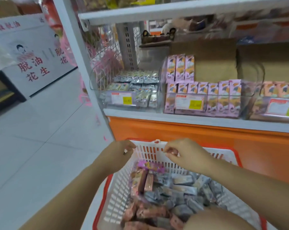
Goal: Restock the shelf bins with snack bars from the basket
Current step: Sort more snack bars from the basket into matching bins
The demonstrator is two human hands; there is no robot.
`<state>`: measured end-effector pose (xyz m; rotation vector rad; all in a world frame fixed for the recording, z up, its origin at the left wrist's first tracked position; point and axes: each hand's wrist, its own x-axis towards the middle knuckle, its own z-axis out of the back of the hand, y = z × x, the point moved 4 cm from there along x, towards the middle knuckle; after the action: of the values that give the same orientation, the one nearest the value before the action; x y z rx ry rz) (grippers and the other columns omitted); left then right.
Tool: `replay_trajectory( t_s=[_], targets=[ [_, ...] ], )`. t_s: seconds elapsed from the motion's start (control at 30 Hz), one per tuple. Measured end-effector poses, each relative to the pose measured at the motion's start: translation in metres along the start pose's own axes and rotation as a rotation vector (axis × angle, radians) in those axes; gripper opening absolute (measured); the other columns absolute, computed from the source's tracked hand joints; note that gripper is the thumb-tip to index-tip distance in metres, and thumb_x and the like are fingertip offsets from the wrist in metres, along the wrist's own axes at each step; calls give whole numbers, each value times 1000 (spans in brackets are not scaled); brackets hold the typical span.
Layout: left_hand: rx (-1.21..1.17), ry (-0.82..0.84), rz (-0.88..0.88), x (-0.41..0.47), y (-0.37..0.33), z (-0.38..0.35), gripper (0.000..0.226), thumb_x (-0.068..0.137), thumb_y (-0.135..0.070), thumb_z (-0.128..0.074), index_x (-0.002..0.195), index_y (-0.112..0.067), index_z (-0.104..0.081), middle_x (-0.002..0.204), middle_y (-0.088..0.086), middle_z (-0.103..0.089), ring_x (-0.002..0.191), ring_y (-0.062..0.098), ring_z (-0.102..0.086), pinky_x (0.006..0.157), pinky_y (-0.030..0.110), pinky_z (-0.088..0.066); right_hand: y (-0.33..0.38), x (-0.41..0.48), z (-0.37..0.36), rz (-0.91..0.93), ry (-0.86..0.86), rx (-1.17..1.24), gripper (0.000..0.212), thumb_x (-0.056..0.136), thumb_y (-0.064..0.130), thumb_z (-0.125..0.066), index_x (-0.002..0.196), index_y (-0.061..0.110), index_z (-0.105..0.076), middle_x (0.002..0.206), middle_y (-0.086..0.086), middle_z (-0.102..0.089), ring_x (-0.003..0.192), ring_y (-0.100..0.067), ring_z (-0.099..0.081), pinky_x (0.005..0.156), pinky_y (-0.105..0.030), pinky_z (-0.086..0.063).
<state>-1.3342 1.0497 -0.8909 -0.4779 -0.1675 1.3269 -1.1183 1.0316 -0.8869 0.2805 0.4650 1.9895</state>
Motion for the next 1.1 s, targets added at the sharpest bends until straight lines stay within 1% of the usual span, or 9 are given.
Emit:
replay_trajectory(
  t_s=[0.17,0.33,0.43,0.5,0.67,0.77,0.87,1.0,1.1],
  targets=[
    [-52,-21,53,-9,42,-49,29,96,-15,-48,121,-18,-62,122,-1,-63,103,12,-61,87,16,-40,-32,14,-62,-147,160,59,20,97,24,-50,112,22,-64,113,7,-64,96,-10,-57,85,-20,-43],
    [-13,148,68,-1,49,-107,35,95,-18,-48,129,-22,-56,129,0,-57,113,15,-56,95,24,-42,-59,15,-112,-259,306,127,24,99,23,-49,120,18,-59,122,2,-60,108,-14,-56,93,-23,-43],
    [19,255,226,7,57,-138,50,92,-24,-57,140,-21,-42,137,3,-50,120,21,-53,99,31,-43,-72,12,-133,-297,369,160,26,99,22,-50,123,19,-57,124,2,-58,110,-13,-55,90,-18,-40],
    [2,278,317,11,62,-156,56,91,-22,-57,142,-17,-35,135,8,-50,116,26,-56,93,35,-46,-79,10,-143,-322,375,183,25,97,23,-53,121,20,-59,122,3,-60,108,-10,-57,87,-15,-40],
    [79,230,331,20,64,-177,46,98,-17,-42,142,-17,-31,138,10,-39,117,26,-51,85,32,-45,-93,10,-156,-330,342,236,24,94,23,-57,117,20,-63,116,3,-65,98,-3,-58,71,0,-34],
    [37,200,352,23,64,-171,49,95,-19,-49,141,-19,-34,136,7,-44,113,25,-55,85,32,-46,-94,10,-155,-348,333,268,23,94,21,-57,116,20,-64,116,2,-65,99,-5,-59,79,-6,-40],
    [-110,206,279,22,57,-158,57,88,-21,-62,140,-24,-38,129,2,-54,109,19,-58,84,28,-49,-87,12,-138,-361,282,318,22,94,19,-57,116,21,-63,117,3,-63,102,-9,-58,96,-25,-46],
    [-235,246,83,18,29,-122,61,85,-9,-65,137,-29,-41,123,-6,-56,97,8,-58,73,10,-47,-57,17,-94,-246,212,306,52,89,25,-65,136,26,-44,139,7,-47,116,-9,-48,100,-24,-37],
    [-256,225,-42,11,-3,-82,60,86,-7,-66,137,-28,-42,120,-11,-55,95,3,-59,74,10,-49,-35,12,-58,-158,220,255,55,84,32,-69,133,29,-44,135,8,-48,117,-12,-49,98,-33,-43]
  ],
)
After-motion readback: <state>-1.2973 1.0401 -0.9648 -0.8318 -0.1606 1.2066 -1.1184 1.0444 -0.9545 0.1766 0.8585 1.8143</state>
